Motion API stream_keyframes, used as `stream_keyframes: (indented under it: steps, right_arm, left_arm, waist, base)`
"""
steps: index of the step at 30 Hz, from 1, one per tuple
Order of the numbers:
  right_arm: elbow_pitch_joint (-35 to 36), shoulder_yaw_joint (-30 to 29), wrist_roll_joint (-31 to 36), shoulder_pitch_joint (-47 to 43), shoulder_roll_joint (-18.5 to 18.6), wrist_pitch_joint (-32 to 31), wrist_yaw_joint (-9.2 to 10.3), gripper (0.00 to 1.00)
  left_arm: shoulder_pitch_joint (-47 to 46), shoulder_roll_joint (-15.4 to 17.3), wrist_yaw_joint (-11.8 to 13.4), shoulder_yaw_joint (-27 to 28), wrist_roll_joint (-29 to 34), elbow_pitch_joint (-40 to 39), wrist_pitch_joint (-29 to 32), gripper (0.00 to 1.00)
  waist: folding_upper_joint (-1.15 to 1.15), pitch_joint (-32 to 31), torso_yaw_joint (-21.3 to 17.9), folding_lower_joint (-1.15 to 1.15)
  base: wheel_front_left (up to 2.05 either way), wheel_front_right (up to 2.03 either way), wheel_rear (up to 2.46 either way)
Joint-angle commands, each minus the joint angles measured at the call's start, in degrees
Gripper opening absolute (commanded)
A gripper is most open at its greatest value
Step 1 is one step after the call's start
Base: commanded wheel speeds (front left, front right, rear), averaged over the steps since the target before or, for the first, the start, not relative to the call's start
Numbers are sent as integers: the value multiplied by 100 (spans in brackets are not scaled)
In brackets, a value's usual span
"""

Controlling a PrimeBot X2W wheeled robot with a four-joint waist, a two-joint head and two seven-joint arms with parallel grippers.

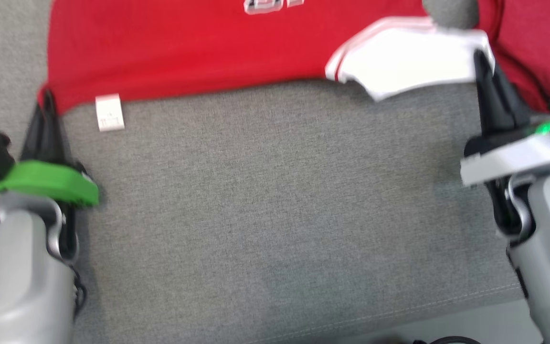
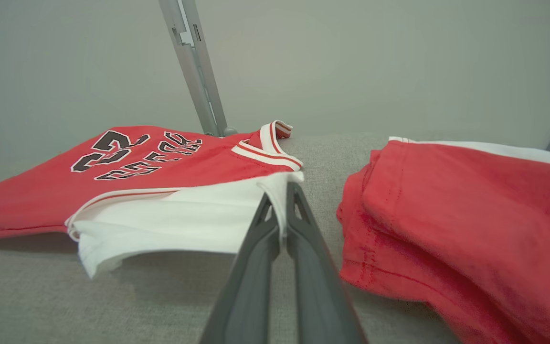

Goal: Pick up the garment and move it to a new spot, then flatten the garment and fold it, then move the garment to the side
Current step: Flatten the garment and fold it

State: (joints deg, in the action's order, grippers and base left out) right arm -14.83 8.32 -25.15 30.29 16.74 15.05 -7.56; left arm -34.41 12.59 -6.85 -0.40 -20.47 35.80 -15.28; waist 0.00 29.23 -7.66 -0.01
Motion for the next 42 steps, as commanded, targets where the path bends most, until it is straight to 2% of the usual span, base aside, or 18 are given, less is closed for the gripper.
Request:
stream_keyframes:
  steps: [1,6,11,18,21,27,33,38,42]
  right_arm:
    - [-59,-115,-60,-309,-21,13,15,0]
    - [-257,-178,75,-1137,-42,13,15,0]
    - [-518,-130,47,-1835,-42,14,16,0]
    - [-988,281,-35,-2527,49,14,15,0]
    - [-1157,440,-102,-2834,68,14,15,0]
    - [-1360,560,-193,-3272,141,14,14,0]
    - [-1026,315,-333,-3411,217,13,14,0]
    - [-576,83,-280,-2987,206,14,14,0]
    - [-647,121,-145,-2386,177,14,13,0]
  left_arm:
    - [528,-141,4,122,67,147,29,0]
    - [1493,-523,-37,485,245,142,31,0]
    - [2319,-750,-48,578,320,132,38,0]
    - [3271,-896,-51,604,190,-91,36,0]
    - [3646,-927,-52,450,153,-238,25,0]
    - [4103,-938,-52,208,116,-339,21,0]
    - [4324,-928,-53,101,-7,-636,17,0]
    - [3958,-852,-54,-44,-67,-1175,18,0]
    - [3483,-738,-55,-326,-156,-1243,17,0]
  waist:
    - [0,-710,-45,1]
    - [0,-1312,-40,1]
    - [0,-1927,-23,1]
    - [0,-2561,-11,1]
    - [0,-2762,26,1]
    - [0,-2957,154,1]
    - [0,-2925,247,1]
    - [0,-2693,381,1]
    - [0,-2492,461,1]
  base:
    - [0,0,0]
    - [0,0,0]
    - [0,0,0]
    - [0,0,0]
    - [0,0,0]
    - [0,0,0]
    - [0,0,0]
    - [0,0,0]
    - [0,0,0]
